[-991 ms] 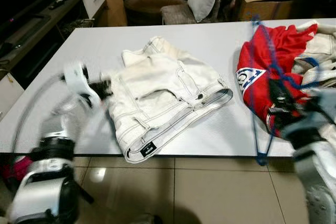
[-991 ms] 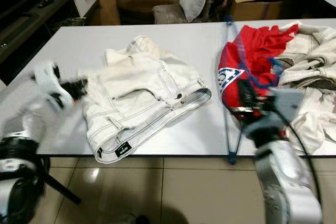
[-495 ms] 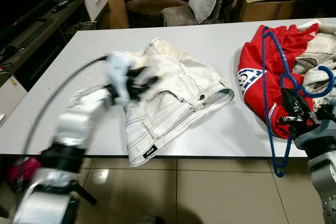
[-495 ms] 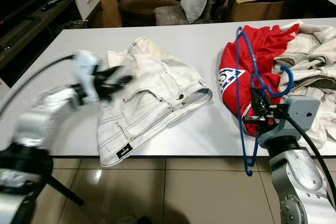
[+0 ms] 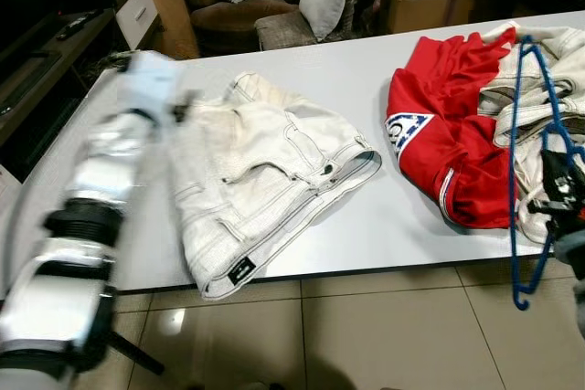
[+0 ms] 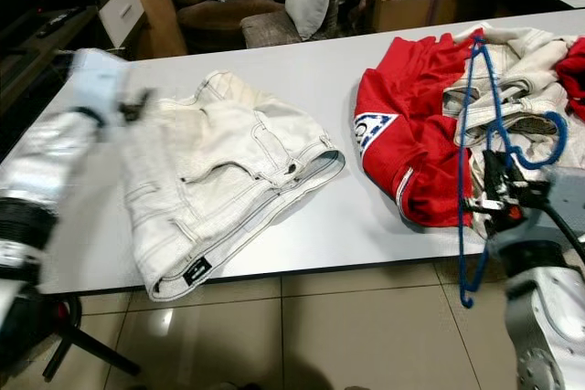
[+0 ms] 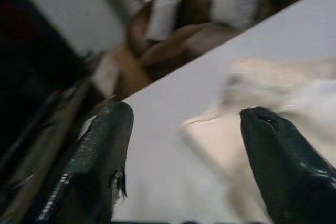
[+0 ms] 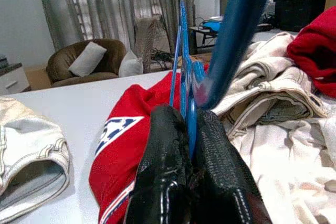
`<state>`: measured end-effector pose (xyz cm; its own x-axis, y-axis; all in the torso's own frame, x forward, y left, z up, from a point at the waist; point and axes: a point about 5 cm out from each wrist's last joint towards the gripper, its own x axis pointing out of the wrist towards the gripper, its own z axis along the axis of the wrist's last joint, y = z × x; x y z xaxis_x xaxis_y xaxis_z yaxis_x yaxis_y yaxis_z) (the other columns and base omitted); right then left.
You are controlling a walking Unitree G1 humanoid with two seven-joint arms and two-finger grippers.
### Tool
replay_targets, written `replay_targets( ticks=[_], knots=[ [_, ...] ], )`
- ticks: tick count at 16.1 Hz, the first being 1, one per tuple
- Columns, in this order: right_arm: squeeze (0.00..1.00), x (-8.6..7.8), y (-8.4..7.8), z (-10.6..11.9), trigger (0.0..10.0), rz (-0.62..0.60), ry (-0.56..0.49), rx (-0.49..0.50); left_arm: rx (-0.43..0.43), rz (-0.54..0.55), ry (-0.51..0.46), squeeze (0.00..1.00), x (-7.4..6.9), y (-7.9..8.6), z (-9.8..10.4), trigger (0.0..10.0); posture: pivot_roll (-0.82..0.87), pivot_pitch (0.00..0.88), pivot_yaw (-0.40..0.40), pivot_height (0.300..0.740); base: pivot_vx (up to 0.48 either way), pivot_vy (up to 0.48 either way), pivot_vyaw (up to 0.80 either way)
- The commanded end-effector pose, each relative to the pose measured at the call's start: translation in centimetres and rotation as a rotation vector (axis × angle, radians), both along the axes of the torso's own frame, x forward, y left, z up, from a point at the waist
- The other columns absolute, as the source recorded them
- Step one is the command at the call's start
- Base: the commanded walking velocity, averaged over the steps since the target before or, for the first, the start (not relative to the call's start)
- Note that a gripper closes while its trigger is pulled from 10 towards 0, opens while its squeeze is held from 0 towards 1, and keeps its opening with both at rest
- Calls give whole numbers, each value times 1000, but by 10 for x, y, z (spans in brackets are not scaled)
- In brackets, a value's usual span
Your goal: Hang hanger
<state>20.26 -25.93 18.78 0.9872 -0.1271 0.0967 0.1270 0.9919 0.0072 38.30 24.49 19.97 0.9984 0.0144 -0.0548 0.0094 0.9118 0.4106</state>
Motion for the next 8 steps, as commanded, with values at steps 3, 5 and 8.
replay_targets(
  ticks=[3,5,8],
  knots=[
    [0,-8,4,1,10000,96,54,-44,-109,-367,-85,1000,3,-45,18,10000,-227,0,156,740,0,0,0],
    [0,-10,3,0,10000,104,85,-64,-220,-523,-118,1000,5,-82,24,10000,-250,0,152,740,0,0,0],
    [0,-12,-5,1,10000,60,104,-80,-277,-853,5,0,-5,-144,6,10000,-273,0,137,740,0,0,0]
  ],
)
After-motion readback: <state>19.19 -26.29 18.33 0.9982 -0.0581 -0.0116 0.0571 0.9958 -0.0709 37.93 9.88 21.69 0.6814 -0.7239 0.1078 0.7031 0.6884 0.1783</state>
